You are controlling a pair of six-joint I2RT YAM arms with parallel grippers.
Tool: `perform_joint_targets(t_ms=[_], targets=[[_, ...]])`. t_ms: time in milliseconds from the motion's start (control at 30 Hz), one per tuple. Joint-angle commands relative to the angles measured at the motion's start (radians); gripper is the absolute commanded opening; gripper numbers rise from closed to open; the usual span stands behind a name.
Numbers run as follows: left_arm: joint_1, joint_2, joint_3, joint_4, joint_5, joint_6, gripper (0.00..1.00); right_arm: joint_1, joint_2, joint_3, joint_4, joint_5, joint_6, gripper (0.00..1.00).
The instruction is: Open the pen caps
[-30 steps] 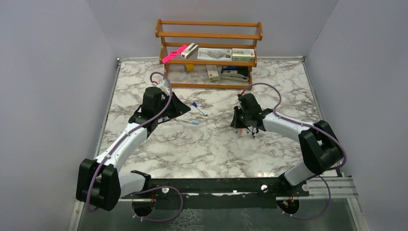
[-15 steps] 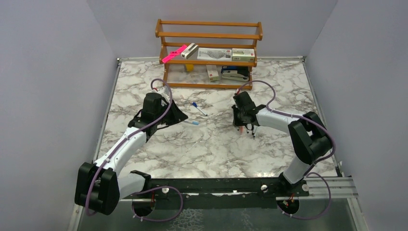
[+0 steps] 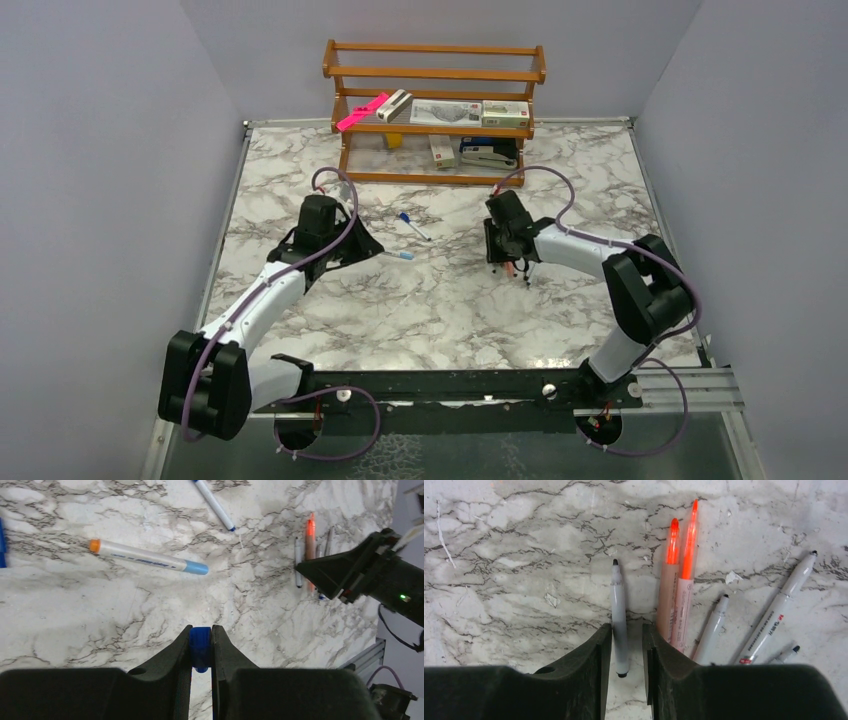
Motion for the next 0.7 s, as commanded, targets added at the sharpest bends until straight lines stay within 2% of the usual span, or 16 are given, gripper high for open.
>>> perform_joint_targets(t_ms=[0, 300, 667], targets=[[0.032, 0.038, 0.016, -0.023, -0.069, 0.032, 0.09, -0.006, -0.093, -0.015, -0.048, 0.040, -0.006, 0.30], [0.099, 0.132, 0.049, -0.037, -0.191, 0.050, 0.10, -0.006, -0.247, -0.001, -0.086, -0.090, -0.030, 0.31], [0.166, 0.262, 0.122, -0.036, -0.320, 0.068, 0.14, -0.003, -0.296, -0.038, -0.051, -0.250, -0.033, 0.31]])
